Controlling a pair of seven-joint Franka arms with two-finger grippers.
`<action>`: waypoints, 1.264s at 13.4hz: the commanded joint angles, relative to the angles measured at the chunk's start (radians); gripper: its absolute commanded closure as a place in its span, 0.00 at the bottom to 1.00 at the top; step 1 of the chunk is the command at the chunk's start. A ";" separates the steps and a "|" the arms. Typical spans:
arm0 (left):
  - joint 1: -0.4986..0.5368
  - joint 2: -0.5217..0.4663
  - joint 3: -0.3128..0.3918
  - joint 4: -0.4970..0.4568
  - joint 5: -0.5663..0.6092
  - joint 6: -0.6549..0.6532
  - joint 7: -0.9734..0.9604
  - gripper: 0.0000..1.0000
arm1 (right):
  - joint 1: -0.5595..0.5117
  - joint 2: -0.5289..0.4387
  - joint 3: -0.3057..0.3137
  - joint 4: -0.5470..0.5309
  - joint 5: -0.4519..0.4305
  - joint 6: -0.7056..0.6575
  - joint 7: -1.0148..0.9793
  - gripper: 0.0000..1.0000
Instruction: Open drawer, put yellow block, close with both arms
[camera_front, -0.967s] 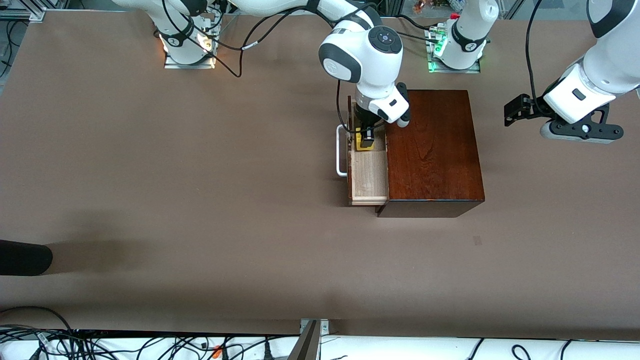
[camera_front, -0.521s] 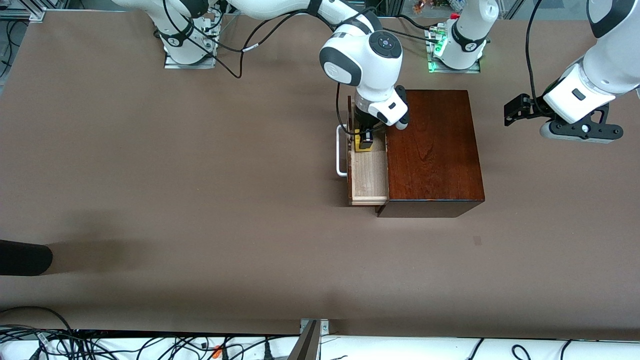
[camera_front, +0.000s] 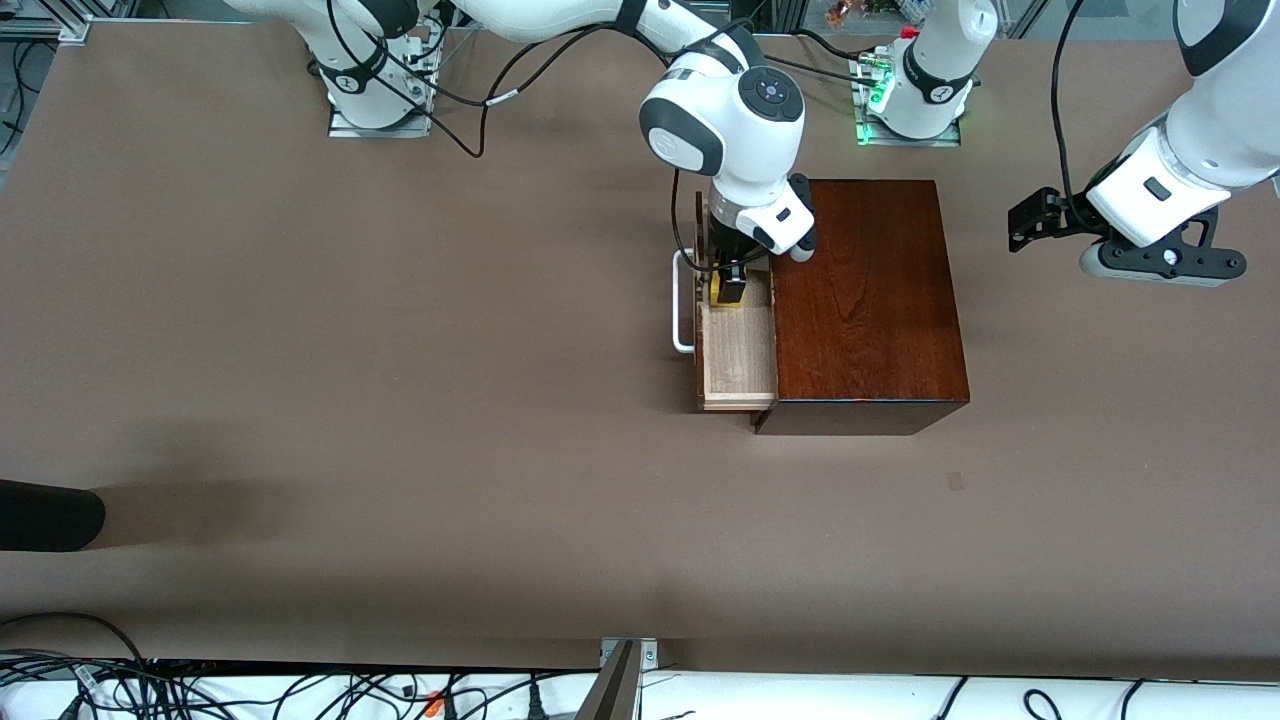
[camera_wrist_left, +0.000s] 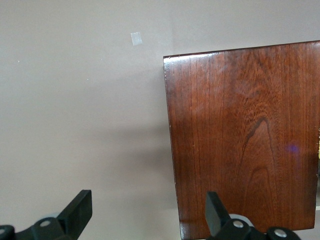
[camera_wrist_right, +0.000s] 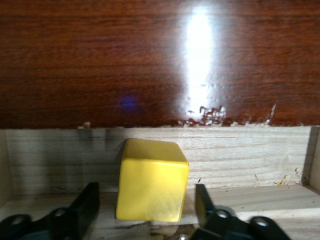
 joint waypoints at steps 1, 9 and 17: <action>0.000 0.005 0.004 0.020 -0.016 -0.022 0.004 0.00 | 0.002 -0.027 0.000 0.015 -0.008 -0.021 0.042 0.00; -0.001 0.005 0.003 0.020 -0.016 -0.022 0.004 0.00 | -0.251 -0.411 -0.009 -0.083 0.123 -0.202 0.053 0.00; -0.001 0.004 0.003 0.020 -0.016 -0.023 0.004 0.00 | -0.628 -0.803 -0.136 -0.582 0.378 -0.170 0.078 0.00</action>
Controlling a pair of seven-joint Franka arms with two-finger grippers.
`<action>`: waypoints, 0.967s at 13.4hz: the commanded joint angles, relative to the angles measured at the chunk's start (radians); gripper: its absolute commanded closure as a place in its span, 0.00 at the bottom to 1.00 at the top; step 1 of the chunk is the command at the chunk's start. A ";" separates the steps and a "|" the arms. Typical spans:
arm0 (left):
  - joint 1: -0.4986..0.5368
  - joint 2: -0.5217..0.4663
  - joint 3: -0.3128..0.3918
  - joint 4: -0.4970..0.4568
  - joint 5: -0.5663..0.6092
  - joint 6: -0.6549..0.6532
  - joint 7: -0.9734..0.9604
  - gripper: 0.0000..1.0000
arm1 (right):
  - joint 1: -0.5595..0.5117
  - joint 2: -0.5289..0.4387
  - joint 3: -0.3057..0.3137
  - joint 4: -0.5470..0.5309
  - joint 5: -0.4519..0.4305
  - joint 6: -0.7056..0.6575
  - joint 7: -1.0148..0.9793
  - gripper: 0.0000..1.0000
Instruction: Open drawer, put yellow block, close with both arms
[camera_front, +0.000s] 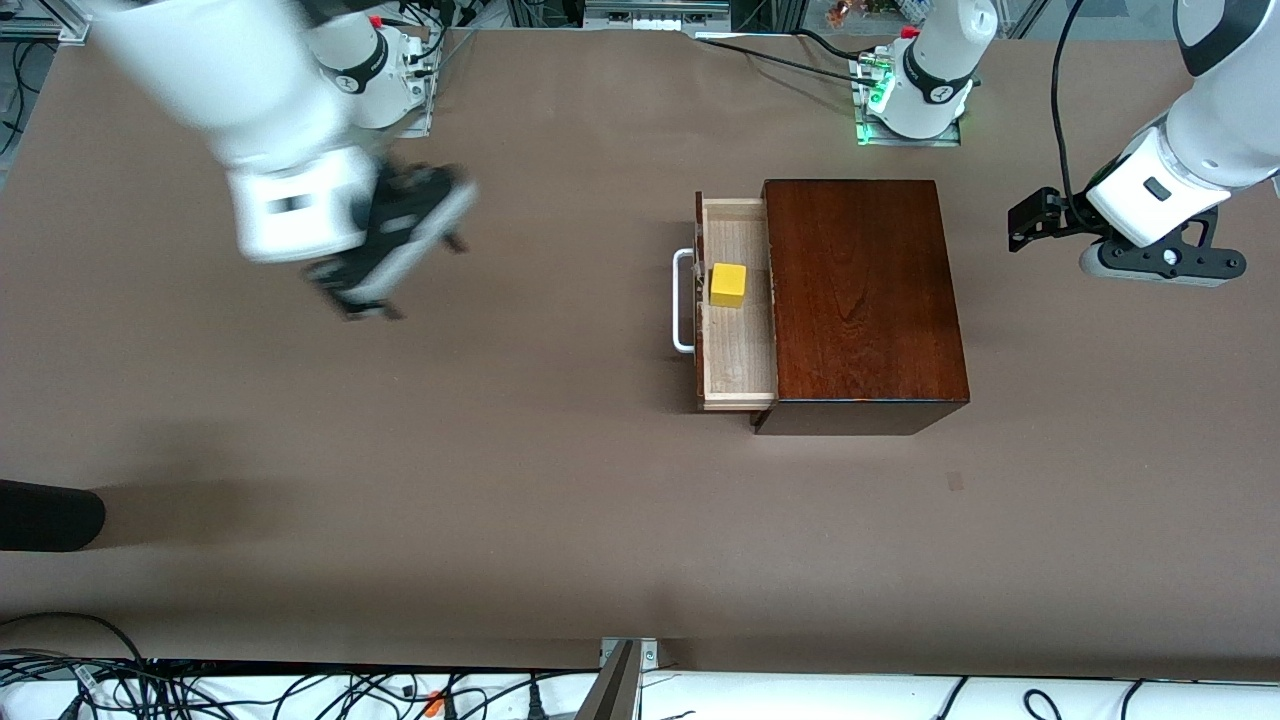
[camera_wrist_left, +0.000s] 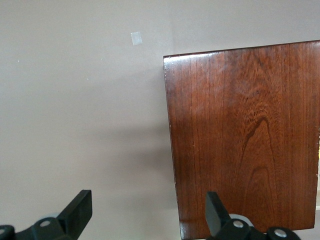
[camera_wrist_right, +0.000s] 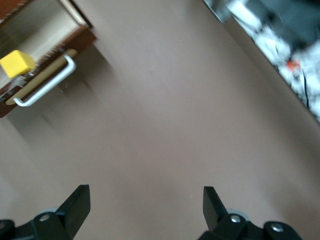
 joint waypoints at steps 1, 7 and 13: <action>0.000 0.004 0.003 0.020 -0.016 -0.023 0.004 0.00 | -0.070 -0.129 -0.041 -0.198 0.055 0.040 0.051 0.00; 0.000 0.004 0.003 0.020 -0.018 -0.025 0.004 0.00 | -0.118 -0.205 -0.064 -0.281 -0.064 -0.029 0.344 0.00; 0.000 0.005 0.004 0.020 -0.018 -0.025 0.004 0.00 | -0.119 -0.203 -0.099 -0.279 -0.079 -0.051 0.371 0.00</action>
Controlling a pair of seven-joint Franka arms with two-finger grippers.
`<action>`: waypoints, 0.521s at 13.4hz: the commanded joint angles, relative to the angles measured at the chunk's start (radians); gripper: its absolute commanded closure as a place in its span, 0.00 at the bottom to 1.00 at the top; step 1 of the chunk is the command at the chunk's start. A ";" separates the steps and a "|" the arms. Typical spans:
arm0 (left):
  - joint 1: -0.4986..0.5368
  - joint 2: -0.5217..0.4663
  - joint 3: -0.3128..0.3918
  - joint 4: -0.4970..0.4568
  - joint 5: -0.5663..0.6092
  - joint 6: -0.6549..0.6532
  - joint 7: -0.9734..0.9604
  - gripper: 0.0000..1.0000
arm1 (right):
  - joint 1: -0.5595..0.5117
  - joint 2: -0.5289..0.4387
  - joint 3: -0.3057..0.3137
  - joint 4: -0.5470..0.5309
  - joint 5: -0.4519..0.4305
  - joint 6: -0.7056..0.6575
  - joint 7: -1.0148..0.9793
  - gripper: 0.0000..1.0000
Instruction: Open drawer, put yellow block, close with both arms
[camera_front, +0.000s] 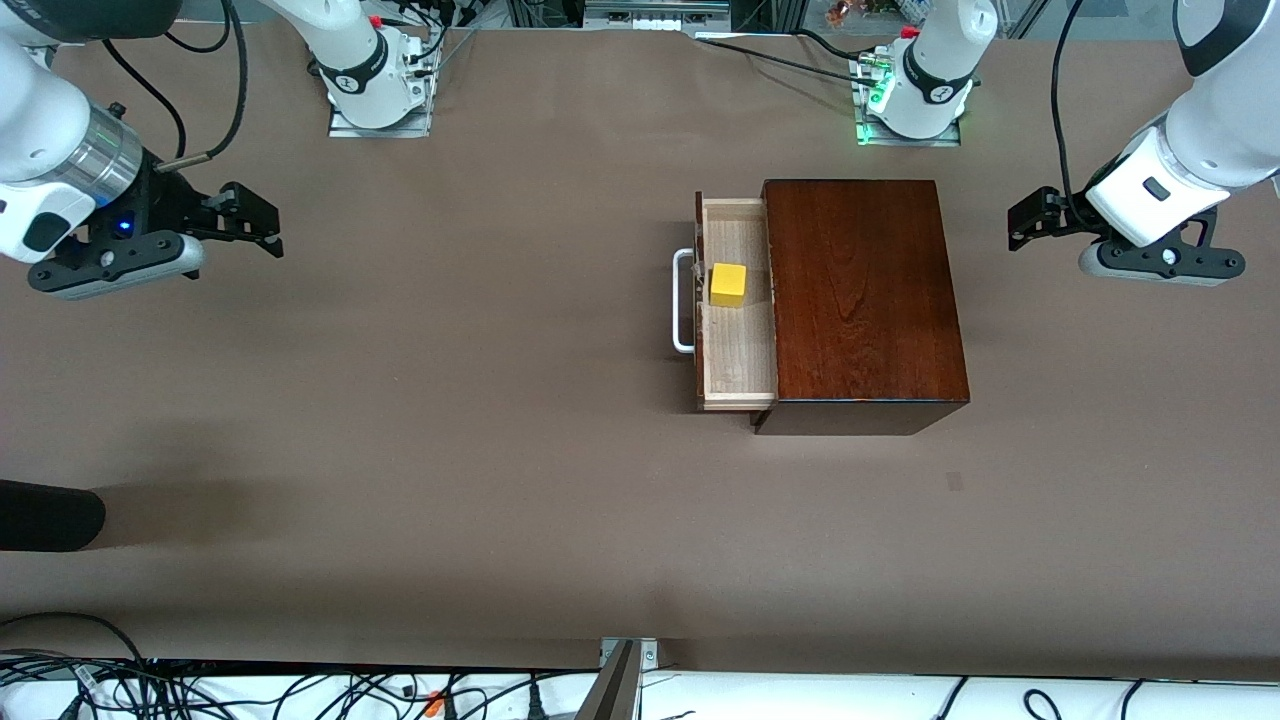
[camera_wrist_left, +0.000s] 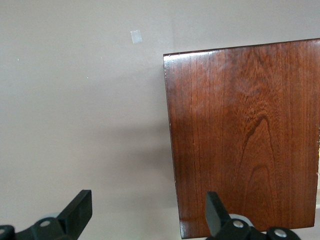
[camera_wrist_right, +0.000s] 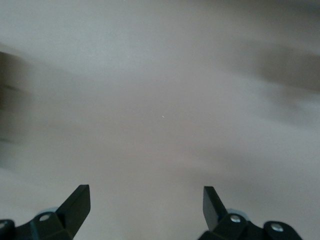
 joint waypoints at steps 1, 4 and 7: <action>0.000 0.005 0.004 0.020 -0.019 -0.020 0.004 0.00 | 0.001 -0.022 -0.008 -0.016 -0.032 -0.002 0.032 0.00; -0.001 0.005 0.001 0.020 -0.024 -0.020 0.002 0.00 | 0.001 -0.014 -0.019 0.015 -0.043 -0.010 0.028 0.00; -0.007 0.024 -0.002 0.040 -0.058 -0.018 0.013 0.00 | 0.001 -0.012 -0.019 0.020 -0.041 -0.010 0.029 0.00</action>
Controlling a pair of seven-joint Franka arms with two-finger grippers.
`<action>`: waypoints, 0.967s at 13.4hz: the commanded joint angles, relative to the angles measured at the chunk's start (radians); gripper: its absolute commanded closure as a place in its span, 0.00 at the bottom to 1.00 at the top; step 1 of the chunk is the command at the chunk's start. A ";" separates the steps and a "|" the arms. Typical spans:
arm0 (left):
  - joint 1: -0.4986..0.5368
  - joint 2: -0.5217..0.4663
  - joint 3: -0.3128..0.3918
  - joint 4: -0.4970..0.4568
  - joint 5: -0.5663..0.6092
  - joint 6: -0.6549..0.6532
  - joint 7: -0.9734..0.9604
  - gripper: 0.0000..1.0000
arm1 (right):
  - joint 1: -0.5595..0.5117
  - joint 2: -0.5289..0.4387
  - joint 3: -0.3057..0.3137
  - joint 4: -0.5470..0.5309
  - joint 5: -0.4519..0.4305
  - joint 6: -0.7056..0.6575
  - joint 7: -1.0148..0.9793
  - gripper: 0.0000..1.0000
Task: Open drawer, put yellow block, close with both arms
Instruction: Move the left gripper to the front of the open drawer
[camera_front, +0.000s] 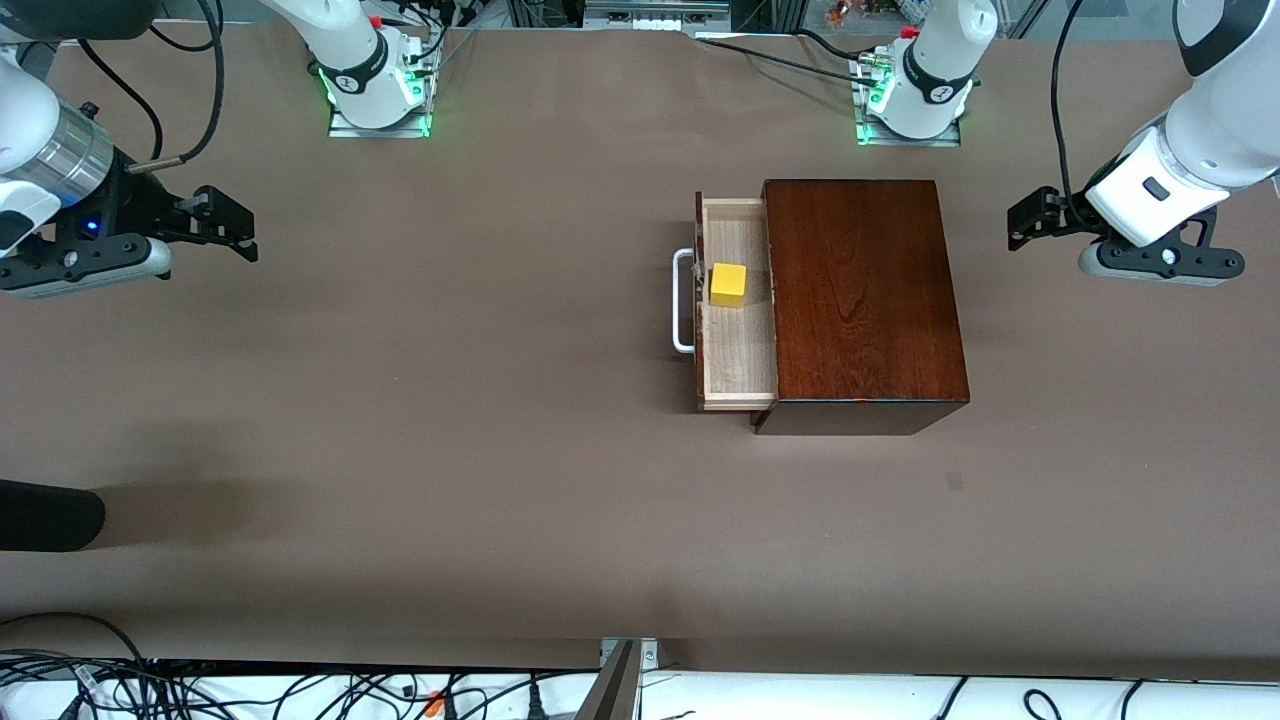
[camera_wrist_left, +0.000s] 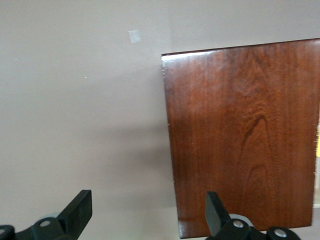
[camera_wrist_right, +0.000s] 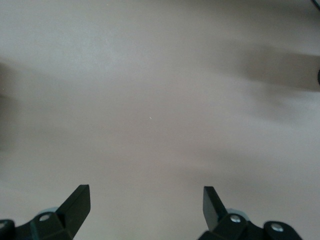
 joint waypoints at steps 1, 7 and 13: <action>-0.012 0.043 -0.006 0.064 -0.044 -0.027 0.011 0.00 | 0.001 -0.010 0.001 0.007 -0.012 -0.010 0.018 0.00; -0.023 0.128 -0.223 0.101 -0.105 -0.036 0.054 0.00 | -0.001 -0.008 -0.009 0.007 -0.010 -0.008 0.011 0.00; -0.044 0.472 -0.495 0.393 -0.093 0.057 0.276 0.56 | 0.001 -0.010 -0.024 0.014 -0.009 -0.015 0.020 0.00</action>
